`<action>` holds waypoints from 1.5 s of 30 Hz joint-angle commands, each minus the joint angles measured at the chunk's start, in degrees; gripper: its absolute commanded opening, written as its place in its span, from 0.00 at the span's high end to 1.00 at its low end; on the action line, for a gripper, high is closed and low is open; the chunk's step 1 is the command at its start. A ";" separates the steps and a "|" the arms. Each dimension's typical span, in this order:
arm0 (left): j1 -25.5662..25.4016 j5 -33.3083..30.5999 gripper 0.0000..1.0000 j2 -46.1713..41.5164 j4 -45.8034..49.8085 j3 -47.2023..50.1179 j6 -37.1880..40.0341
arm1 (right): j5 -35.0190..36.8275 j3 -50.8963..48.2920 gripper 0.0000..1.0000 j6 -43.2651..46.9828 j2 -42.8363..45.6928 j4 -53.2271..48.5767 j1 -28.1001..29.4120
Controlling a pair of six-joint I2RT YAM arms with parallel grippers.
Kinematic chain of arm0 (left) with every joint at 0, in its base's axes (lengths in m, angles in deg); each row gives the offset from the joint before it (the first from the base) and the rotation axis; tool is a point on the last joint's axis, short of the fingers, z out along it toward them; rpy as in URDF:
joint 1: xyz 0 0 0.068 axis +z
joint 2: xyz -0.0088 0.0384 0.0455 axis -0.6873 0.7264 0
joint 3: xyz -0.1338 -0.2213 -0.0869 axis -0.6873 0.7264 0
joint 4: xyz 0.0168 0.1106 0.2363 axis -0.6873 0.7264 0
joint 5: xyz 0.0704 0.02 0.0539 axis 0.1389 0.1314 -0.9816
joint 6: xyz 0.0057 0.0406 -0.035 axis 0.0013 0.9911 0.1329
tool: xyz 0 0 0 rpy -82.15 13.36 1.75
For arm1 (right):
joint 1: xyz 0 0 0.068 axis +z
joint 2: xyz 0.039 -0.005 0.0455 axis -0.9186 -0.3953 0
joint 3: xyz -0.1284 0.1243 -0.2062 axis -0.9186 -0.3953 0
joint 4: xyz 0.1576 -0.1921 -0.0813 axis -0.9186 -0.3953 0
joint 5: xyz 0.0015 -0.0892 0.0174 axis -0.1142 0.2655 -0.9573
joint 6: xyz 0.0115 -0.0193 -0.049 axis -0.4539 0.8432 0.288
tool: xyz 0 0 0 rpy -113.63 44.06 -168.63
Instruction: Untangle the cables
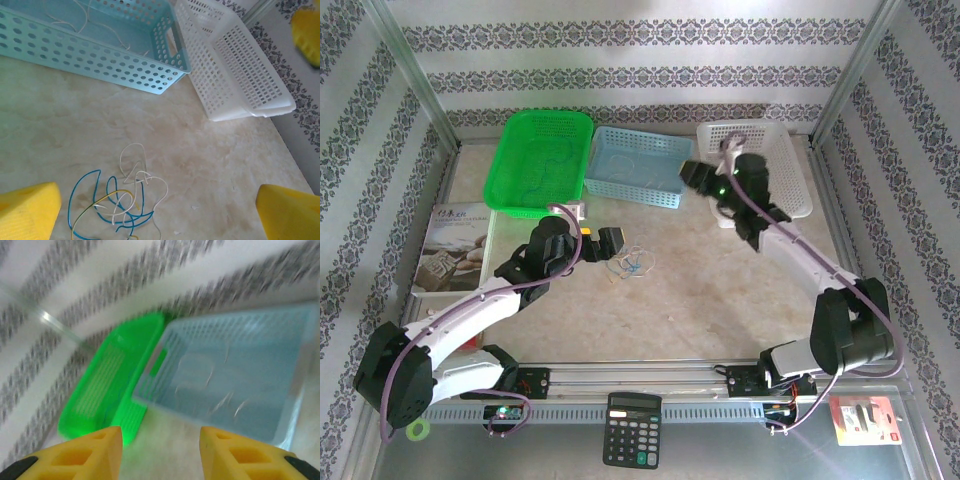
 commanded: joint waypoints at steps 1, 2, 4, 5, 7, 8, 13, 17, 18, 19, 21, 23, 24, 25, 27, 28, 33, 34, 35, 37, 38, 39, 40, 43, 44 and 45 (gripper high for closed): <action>1.84 -1.48 0.00 0.70 3.64 -1.89 -3.44 | 3.80 -5.28 0.54 3.30 1.90 -0.56 5.25; 2.66 -1.17 0.00 1.05 4.33 -1.99 -3.96 | 4.55 -7.04 0.54 3.49 2.08 -0.51 7.20; 4.63 -0.07 0.00 1.77 5.70 -2.45 -4.40 | 5.73 -9.39 0.54 3.85 1.91 -0.73 10.23; 5.91 0.81 0.00 2.09 6.76 -2.73 -4.56 | 6.46 -10.43 0.54 3.87 1.78 -0.63 11.72; 8.47 2.76 0.00 3.01 8.90 -3.83 -4.54 | 7.36 -11.76 0.54 4.24 1.08 -0.52 14.30; 9.86 3.85 0.00 3.62 10.27 -4.75 -4.26 | 7.69 -12.04 0.54 4.57 0.50 -0.78 15.57; 11.78 4.15 0.02 7.93 20.28 -13.36 4.08 | 8.91 -11.46 0.54 5.88 -2.87 -1.41 18.71; 11.67 3.66 0.07 14.98 30.08 -21.54 11.16 | 8.72 -9.63 0.54 6.28 -5.73 -1.25 19.21; 11.46 3.08 0.08 16.63 31.80 -22.98 12.15 | 8.70 -9.06 0.54 6.39 -6.75 -1.32 19.23; 11.19 2.11 0.09 17.86 32.68 -23.91 12.90 | 8.68 -8.55 0.54 6.50 -7.44 -1.21 19.34; 10.29 0.34 0.10 20.00 33.43 -24.76 14.04 | 8.91 -7.42 0.54 6.69 -8.99 -1.22 19.33; 9.68 0.16 0.11 21.67 33.27 -25.02 14.50 | 8.95 -6.46 0.54 6.80 -10.14 -1.26 19.32; 9.30 0.15 0.13 22.41 32.94 -24.96 14.67 | 8.90 -6.01 0.54 6.73 -10.66 -1.14 19.35; 8.90 0.06 0.14 23.13 32.62 -24.92 14.85 | 8.94 -5.63 0.54 6.76 -11.12 -1.19 19.37; 8.18 -0.12 0.17 24.82 32.38 -25.02 15.39 | 9.04 -4.77 0.54 6.76 -12.19 -1.12 19.35; 7.86 -0.13 0.18 25.56 32.29 -25.11 15.55 | 9.06 -4.46 0.54 6.65 -12.69 -1.17 19.33; 6.46 -0.04 0.25 28.63 31.04 -25.03 16.18 | 8.46 -3.60 0.53 6.12 -14.58 -0.86 19.34; 6.20 -0.28 0.25 28.99 30.70 -24.98 16.26 | 8.33 -3.57 0.54 5.96 -14.84 -0.73 19.35; 5.84 -0.09 0.27 29.40 30.33 -24.96 16.46 | 8.17 -3.61 0.54 5.74 -15.25 -0.51 19.37; 5.21 0.16 0.28 30.44 29.80 -24.95 16.62 | 7.72 -3.74 0.54 5.24 -15.99 0.14 19.32; 5.06 0.44 0.29 30.92 29.58 -24.97 16.73 | 7.47 -3.89 0.54 5.04 -16.23 0.43 19.32; 4.71 0.66 0.30 31.41 29.20 -24.96 16.71 | 7.15 -4.04 0.54 4.86 -16.50 0.61 19.44; 4.57 0.67 0.31 31.92 28.92 -24.85 16.64 | 7.10 -4.16 0.54 4.75 -16.63 0.89 19.45; 4.27 0.85 0.33 33.26 28.21 -24.74 16.25 | 6.96 -4.61 0.54 4.53 -17.03 1.17 19.48; 4.24 1.00 0.34 33.62 27.96 -24.67 16.16 | 6.93 -4.80 0.54 4.43 -17.13 1.23 19.60; 4.17 1.19 0.34 34.00 27.65 -24.60 16.02 | 6.80 -4.80 0.54 4.43 -17.24 1.24 19.65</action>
